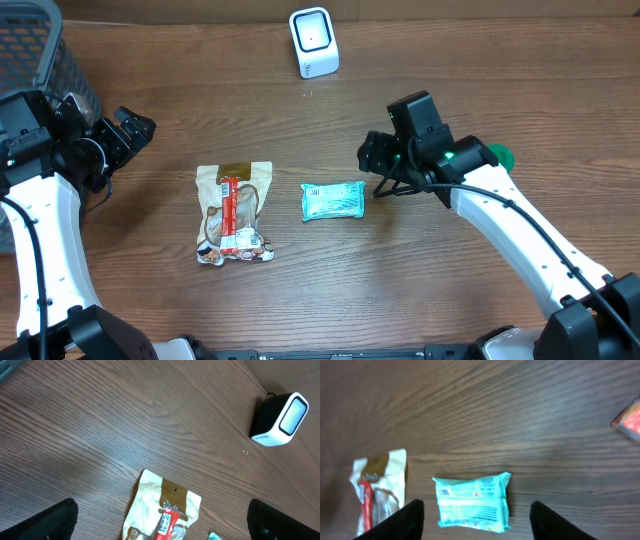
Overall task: Scan the item barcode
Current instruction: 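Move the right gripper over the mint-green packet, then lower the right gripper and grasp the mint-green packet's edge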
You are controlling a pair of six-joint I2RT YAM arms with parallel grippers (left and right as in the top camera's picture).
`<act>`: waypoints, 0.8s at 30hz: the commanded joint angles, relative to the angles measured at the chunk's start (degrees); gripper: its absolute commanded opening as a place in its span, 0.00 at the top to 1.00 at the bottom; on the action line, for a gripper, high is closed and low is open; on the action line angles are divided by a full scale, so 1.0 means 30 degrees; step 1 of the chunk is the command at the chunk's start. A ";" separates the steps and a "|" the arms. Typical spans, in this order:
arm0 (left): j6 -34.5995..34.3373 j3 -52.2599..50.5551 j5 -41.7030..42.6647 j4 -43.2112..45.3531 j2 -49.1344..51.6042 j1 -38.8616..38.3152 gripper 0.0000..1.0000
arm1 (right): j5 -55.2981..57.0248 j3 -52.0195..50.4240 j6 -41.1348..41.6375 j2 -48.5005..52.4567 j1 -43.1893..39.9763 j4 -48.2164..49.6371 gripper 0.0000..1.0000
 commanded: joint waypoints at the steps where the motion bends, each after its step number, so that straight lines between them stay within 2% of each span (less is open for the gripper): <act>1: -0.0102 0.0124 0.0000 0.0029 -0.0299 0.0022 0.01 | 0.0313 -0.0102 -0.0197 0.0277 -0.0036 0.0102 0.35; 9: -0.0102 0.0124 0.0000 0.0029 -0.0299 0.0022 0.01 | -0.0444 -0.0102 -0.0204 0.1239 -0.0022 -0.0656 0.24; 11: -0.0095 0.0124 0.0000 0.0029 -0.0299 0.0022 0.00 | -0.1013 -0.0102 -0.0204 0.1865 -0.0022 -0.0692 0.18; 19: -0.0102 0.0124 0.0000 0.0029 -0.0299 0.0022 0.00 | -0.4597 -0.0102 -0.1588 0.4838 -0.0022 -0.0860 0.18; 24: -0.0095 0.0124 0.0000 0.0029 -0.0299 0.0022 0.00 | -0.4634 -0.0109 -0.1574 0.5792 -0.0022 -0.1829 0.20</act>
